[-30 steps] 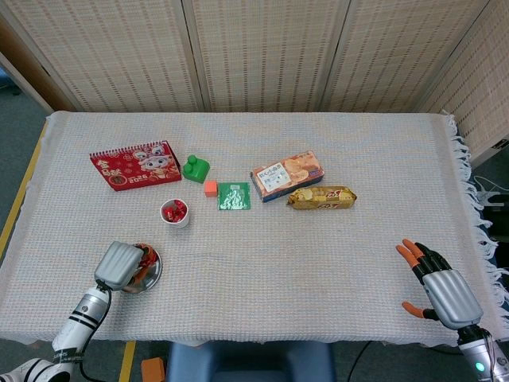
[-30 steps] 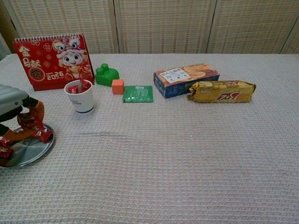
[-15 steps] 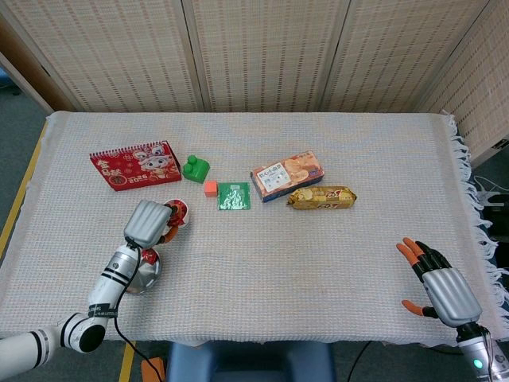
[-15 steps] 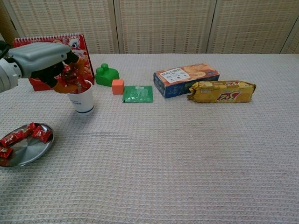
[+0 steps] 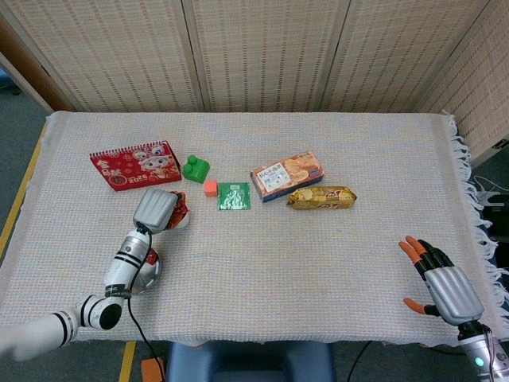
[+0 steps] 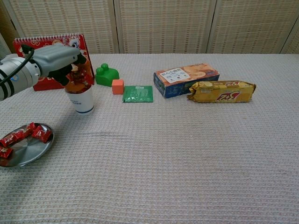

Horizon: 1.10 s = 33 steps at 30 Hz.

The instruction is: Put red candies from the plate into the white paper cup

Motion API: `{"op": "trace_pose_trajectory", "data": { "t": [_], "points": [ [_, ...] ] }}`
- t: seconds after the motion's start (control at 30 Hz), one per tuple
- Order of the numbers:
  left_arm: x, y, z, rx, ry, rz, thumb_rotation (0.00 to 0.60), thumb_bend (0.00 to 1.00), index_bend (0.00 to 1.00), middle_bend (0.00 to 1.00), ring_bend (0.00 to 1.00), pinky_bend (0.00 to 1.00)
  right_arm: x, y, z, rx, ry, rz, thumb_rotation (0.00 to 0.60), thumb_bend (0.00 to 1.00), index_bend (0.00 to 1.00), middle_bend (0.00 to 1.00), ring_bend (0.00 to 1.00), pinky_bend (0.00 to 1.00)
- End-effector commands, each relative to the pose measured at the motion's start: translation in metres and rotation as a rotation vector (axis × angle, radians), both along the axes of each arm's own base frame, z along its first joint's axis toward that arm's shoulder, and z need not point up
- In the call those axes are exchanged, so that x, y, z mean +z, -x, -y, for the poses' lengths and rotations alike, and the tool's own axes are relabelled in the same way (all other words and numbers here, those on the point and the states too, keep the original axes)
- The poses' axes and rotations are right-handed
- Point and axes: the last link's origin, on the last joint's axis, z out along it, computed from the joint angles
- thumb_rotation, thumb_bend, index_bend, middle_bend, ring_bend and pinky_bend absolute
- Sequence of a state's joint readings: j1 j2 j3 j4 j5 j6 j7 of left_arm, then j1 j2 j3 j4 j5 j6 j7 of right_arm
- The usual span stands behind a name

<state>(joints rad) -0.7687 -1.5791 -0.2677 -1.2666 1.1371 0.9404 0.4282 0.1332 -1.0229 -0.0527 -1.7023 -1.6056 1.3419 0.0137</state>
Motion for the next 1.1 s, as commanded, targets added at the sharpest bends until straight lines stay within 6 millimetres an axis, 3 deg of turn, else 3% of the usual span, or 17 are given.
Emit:
{"op": "trace_pose_trajectory", "data": {
  "t": [0.03, 0.2, 0.6, 0.73, 0.83, 0.9, 0.93, 1.03, 1.1],
  "points": [
    [-0.002, 0.001, 0.000, -0.009, -0.006, -0.010, 0.600, 0.39, 0.36, 0.43, 0.82, 1.00, 0.000, 0.000, 0.000, -0.001, 0.001, 0.000, 0.600, 0.06, 0.00, 0.00, 0.00, 0.14],
    [0.000, 0.004, 0.000, -0.010, -0.011, -0.010, 0.600, 0.38, 0.23, 0.30, 0.82, 1.00, -0.001, 0.000, 0.000, 0.000, -0.002, -0.001, 0.600, 0.06, 0.00, 0.00, 0.00, 0.14],
    [0.010, 0.001, 0.016, -0.046, -0.008, 0.027, 0.600, 0.38, 0.21, 0.27, 0.82, 1.00, -0.001, -0.001, -0.001, 0.002, 0.001, -0.001, 0.600, 0.06, 0.00, 0.00, 0.00, 0.14],
    [0.024, 0.009, 0.046, -0.050, 0.026, 0.141, 0.600, 0.39, 0.16, 0.27, 0.80, 1.00, 0.001, 0.000, -0.001, 0.003, 0.002, 0.000, 0.600, 0.06, 0.00, 0.00, 0.00, 0.14],
    [0.040, 0.032, 0.083, -0.055, 0.046, 0.205, 0.600, 0.38, 0.13, 0.23, 0.70, 1.00, 0.001, 0.000, -0.002, 0.004, 0.005, -0.002, 0.600, 0.06, 0.00, 0.00, 0.00, 0.13],
    [0.047, 0.052, 0.112, -0.046, 0.070, 0.236, 0.600, 0.38, 0.11, 0.20, 0.57, 0.93, 0.001, -0.001, -0.003, 0.006, 0.002, -0.003, 0.600, 0.06, 0.00, 0.00, 0.00, 0.07],
    [0.053, 0.066, 0.132, -0.032, 0.094, 0.243, 0.600, 0.39, 0.10, 0.17, 0.48, 0.83, 0.000, -0.001, -0.004, 0.010, -0.001, -0.005, 0.600, 0.06, 0.00, 0.00, 0.00, 0.03],
    [0.074, 0.098, 0.180, -0.010, 0.099, 0.242, 0.600, 0.39, 0.07, 0.09, 0.18, 0.36, -0.002, -0.003, -0.007, 0.023, -0.008, -0.011, 0.600, 0.06, 0.00, 0.00, 0.00, 0.00],
    [0.088, 0.113, 0.209, -0.013, 0.041, 0.254, 0.600, 0.38, 0.06, 0.08, 0.08, 0.23, -0.004, -0.004, -0.009, 0.032, -0.011, -0.015, 0.600, 0.06, 0.00, 0.00, 0.00, 0.00]
  ]
}}
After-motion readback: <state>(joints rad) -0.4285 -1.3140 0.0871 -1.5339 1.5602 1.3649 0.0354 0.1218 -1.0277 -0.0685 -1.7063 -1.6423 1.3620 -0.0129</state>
